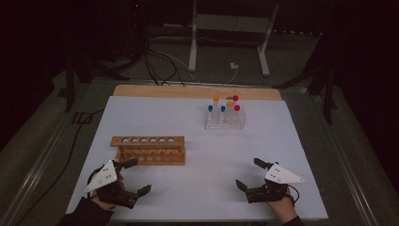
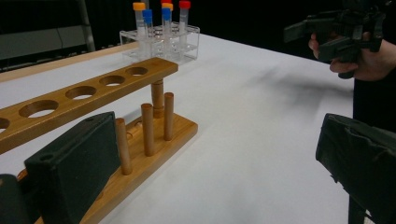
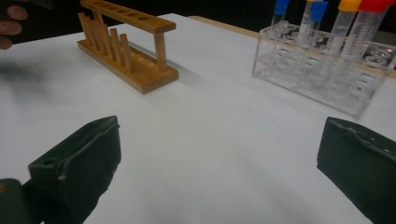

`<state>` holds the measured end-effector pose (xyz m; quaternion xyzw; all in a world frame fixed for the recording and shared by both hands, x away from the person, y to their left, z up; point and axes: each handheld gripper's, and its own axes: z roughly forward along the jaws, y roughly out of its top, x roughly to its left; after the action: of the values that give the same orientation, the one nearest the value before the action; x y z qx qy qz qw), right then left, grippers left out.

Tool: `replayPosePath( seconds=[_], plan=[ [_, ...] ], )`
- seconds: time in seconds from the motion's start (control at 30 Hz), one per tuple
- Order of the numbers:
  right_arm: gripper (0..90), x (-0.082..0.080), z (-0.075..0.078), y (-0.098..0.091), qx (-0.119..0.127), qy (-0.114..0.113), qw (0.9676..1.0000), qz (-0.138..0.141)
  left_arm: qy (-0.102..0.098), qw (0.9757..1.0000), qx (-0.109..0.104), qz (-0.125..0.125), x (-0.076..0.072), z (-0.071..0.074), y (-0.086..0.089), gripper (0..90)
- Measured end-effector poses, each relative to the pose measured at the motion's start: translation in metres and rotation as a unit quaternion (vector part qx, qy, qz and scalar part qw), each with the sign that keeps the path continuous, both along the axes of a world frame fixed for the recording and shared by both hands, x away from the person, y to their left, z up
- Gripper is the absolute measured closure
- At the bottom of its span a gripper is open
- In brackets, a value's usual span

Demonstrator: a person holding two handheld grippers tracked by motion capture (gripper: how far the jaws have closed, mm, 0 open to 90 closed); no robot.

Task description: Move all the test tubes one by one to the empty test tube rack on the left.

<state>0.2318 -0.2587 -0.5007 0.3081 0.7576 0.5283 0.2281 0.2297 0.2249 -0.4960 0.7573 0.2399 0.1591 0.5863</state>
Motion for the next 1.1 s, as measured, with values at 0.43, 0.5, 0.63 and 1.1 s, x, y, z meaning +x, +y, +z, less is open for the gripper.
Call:
replayPosePath(
  seconds=[0.43,0.5,0.63,1.1],
  plan=[
    [0.0,0.002,0.001,0.004,-0.028,0.028,0.9992,-0.007,-0.004,1.0000,0.003,-0.004,-0.001,0.000,-0.002,0.5],
    [0.0,0.001,0.003,0.007,-0.034,0.030,0.9990,-0.006,-0.002,1.0000,0.003,-0.005,-0.001,0.000,-0.002,0.5],
    [0.0,0.003,0.015,0.016,-0.050,0.027,0.9984,0.001,-0.001,1.0000,0.004,-0.004,-0.001,-0.001,-0.002,0.5],
    [0.0,0.046,0.068,0.038,-0.042,-0.006,0.9989,-0.020,0.005,1.0000,0.001,-0.008,0.000,-0.001,-0.002,0.4]
  ],
)
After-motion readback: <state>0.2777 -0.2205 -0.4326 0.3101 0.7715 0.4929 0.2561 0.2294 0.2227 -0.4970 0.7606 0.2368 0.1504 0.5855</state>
